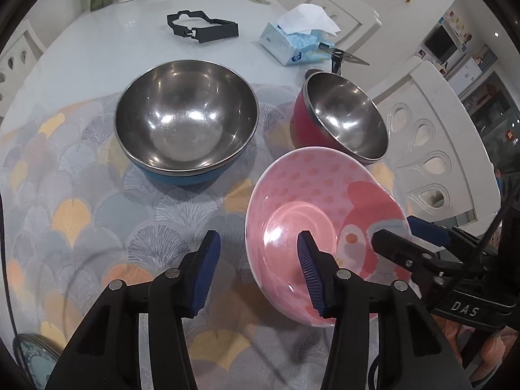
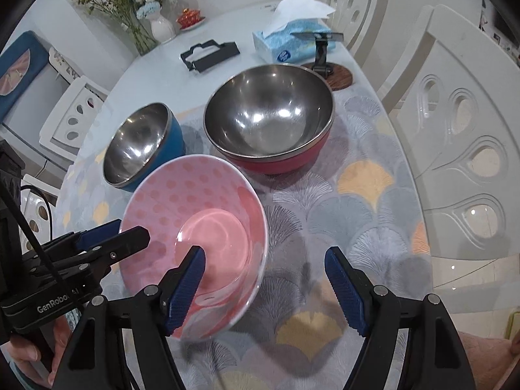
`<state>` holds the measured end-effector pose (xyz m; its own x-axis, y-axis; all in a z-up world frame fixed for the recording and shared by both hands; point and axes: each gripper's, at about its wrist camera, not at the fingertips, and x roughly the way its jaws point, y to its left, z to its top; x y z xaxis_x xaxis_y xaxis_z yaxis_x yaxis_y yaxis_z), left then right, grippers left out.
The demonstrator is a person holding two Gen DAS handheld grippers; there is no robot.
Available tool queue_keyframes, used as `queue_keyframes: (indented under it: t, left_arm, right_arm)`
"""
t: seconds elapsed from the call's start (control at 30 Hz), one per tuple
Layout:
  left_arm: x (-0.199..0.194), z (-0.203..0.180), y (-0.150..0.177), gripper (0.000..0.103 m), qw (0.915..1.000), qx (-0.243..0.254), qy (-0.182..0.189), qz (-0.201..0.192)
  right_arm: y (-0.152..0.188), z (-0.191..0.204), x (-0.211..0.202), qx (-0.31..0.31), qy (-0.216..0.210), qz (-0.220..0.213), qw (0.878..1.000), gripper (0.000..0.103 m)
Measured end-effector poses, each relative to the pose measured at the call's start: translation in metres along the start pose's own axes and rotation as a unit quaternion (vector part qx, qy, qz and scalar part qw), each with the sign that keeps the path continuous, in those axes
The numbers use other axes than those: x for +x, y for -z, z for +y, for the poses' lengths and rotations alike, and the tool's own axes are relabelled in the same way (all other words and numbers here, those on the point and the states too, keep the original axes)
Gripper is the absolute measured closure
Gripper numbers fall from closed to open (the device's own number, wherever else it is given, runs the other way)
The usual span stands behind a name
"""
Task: Organize plates and bowls
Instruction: 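Lift the pink bowl with both grippers and carry it toward the plate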
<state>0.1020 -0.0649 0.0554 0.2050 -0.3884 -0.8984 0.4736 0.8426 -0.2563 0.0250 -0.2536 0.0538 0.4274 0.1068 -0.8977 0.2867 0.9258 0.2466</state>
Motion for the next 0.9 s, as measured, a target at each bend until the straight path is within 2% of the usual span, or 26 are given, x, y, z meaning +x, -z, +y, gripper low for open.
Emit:
queue_keyframes:
  t: [0.13, 0.33, 0.4, 0.47, 0.57, 0.73, 0.9]
  left_arm:
    - [0.005, 0.001, -0.001, 0.058, 1.0, 0.002, 0.004, 0.003]
    - [0.013, 0.002, 0.0, 0.068, 0.9999, 0.002, 0.013, 0.01]
    - [0.016, 0.001, 0.001, 0.075, 0.9998, 0.005, 0.016, 0.013]
    - [0.016, 0.001, 0.002, 0.08, 0.9997, 0.008, 0.019, 0.013]
    - [0.015, 0.0, 0.003, 0.081, 0.9996, 0.011, 0.023, 0.011]
    - [0.013, -0.004, 0.005, 0.081, 0.9996, 0.017, 0.024, 0.005]
    - [0.009, -0.008, 0.009, 0.081, 0.9996, 0.017, 0.018, -0.009]
  right_arm:
    - [-0.003, 0.001, 0.009, 0.007, -0.012, 0.009, 1.0, 0.03]
    - [-0.003, 0.0, 0.019, 0.013, -0.005, 0.019, 1.0, 0.053]
    - [-0.002, 0.001, 0.022, 0.012, -0.001, 0.02, 1.0, 0.061]
    - [-0.001, 0.002, 0.024, 0.01, 0.002, 0.023, 1.0, 0.073]
    - [0.001, 0.006, 0.024, 0.005, 0.009, 0.022, 1.0, 0.083]
    - [0.003, 0.013, 0.019, -0.01, 0.015, 0.011, 1.0, 0.089]
    - [0.007, 0.018, 0.015, -0.013, 0.027, 0.01, 0.999, 0.089]
